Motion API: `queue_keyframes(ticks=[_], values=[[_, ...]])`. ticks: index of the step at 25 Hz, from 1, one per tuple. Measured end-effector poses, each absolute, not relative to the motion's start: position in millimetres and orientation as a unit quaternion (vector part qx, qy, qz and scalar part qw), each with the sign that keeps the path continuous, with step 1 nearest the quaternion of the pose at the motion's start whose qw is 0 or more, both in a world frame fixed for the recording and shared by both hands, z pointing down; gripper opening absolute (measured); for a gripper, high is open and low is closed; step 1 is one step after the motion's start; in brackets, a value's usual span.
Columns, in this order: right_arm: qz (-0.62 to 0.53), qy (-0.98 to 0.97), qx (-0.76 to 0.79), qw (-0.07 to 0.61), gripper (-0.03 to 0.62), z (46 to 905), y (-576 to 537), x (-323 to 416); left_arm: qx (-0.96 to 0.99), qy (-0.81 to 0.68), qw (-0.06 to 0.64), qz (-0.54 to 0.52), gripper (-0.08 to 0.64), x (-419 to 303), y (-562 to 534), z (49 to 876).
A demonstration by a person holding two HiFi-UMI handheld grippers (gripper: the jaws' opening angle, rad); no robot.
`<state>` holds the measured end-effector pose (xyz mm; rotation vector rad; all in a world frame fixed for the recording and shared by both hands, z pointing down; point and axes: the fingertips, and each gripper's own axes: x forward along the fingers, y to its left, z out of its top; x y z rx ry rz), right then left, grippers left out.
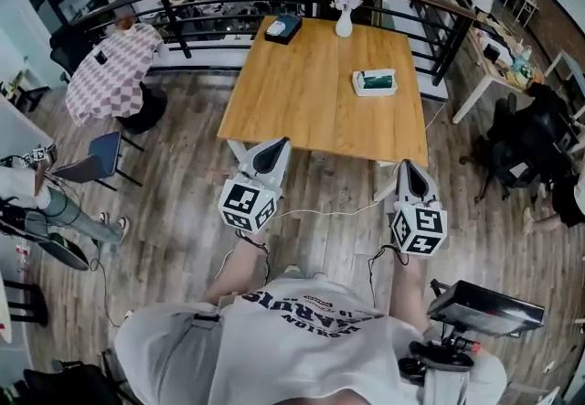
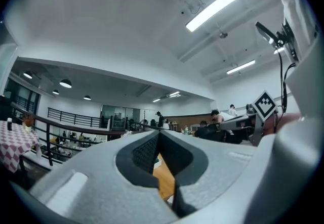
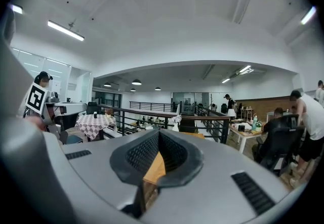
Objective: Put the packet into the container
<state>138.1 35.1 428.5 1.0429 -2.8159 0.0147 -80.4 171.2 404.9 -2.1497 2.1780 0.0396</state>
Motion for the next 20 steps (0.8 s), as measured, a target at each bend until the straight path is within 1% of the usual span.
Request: queue_keyframes(ticks=[5, 20], values=[[-0.008, -0.937, 0.341, 0.075, 0.009, 415, 58, 132, -0.716, 0.696, 0.054, 0.008, 0.002, -74, 191, 386], [-0.035, -0.942, 0.326, 0.077, 0.008, 405, 81, 131, -0.716, 0.695, 0.056, 0.021, 0.002, -55, 207, 386]])
